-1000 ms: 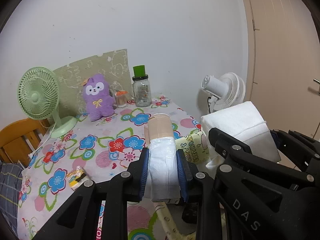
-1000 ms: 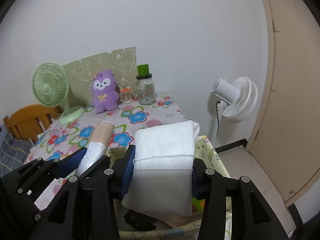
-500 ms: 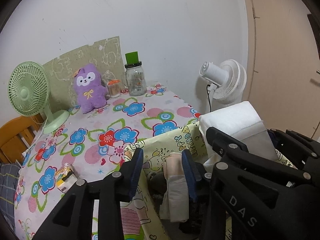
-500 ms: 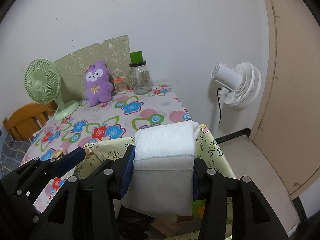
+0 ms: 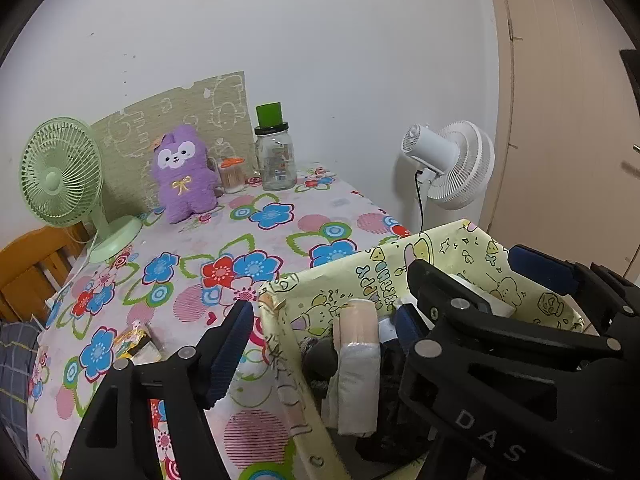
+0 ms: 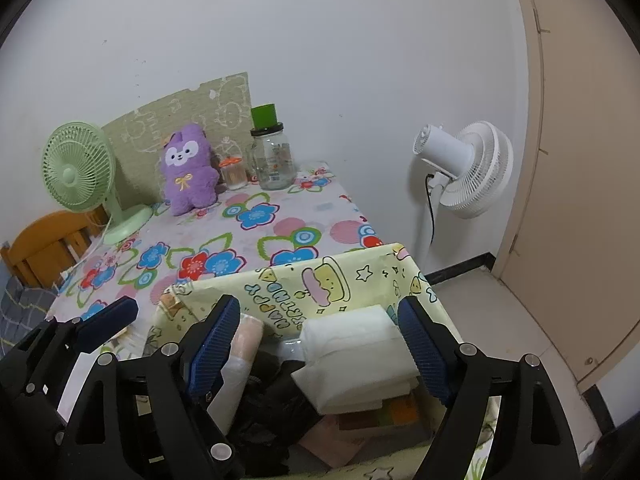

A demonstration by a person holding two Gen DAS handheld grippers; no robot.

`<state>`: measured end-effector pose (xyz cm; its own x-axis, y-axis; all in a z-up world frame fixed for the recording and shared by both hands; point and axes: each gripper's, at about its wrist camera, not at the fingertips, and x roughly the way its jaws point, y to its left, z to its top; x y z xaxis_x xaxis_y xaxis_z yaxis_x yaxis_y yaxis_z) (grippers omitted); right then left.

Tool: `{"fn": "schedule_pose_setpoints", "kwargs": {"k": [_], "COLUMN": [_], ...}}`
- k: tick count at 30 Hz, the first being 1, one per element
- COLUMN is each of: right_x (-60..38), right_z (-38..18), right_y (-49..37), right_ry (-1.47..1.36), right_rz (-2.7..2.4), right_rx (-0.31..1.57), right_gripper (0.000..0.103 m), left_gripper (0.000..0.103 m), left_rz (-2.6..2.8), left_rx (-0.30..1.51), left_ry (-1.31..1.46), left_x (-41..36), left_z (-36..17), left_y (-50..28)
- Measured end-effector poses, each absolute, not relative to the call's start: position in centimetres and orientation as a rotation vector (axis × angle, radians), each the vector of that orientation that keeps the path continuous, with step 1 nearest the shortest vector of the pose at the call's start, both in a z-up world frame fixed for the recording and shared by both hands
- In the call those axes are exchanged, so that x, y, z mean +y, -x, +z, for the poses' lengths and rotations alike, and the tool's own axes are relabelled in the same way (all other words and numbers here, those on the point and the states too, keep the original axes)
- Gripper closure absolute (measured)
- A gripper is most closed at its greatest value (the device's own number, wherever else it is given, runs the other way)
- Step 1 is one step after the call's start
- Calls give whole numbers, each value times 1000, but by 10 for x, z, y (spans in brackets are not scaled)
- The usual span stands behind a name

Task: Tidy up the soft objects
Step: 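Lower both tools into the yellow box and open them to release the white items, then raise both tools out of the yellow box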

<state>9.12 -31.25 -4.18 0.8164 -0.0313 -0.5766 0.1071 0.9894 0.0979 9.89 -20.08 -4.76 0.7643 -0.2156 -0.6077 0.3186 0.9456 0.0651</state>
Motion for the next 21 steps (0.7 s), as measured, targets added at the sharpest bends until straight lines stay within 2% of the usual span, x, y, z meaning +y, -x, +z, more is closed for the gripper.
{"fn": "schedule_pose_setpoints", "kwargs": {"k": [11, 18, 21], "right_x": [-289, -274, -268], "right_z": [-28, -19, -15], "right_y": [-73, -62, -56], "right_ry": [-102, -90, -87], "right_rz": [-64, -61, -56], "right_rx": [582, 563, 555], "right_gripper": [16, 15, 13], "left_gripper": [15, 13, 8], "left_rz": [-289, -284, -282], "left_rx": [611, 591, 582], "left_ry": [-143, -127, -117], "left_x": [-181, -164, -157], "left_z": [-37, -30, -27], "left_y": [-82, -72, -67]}}
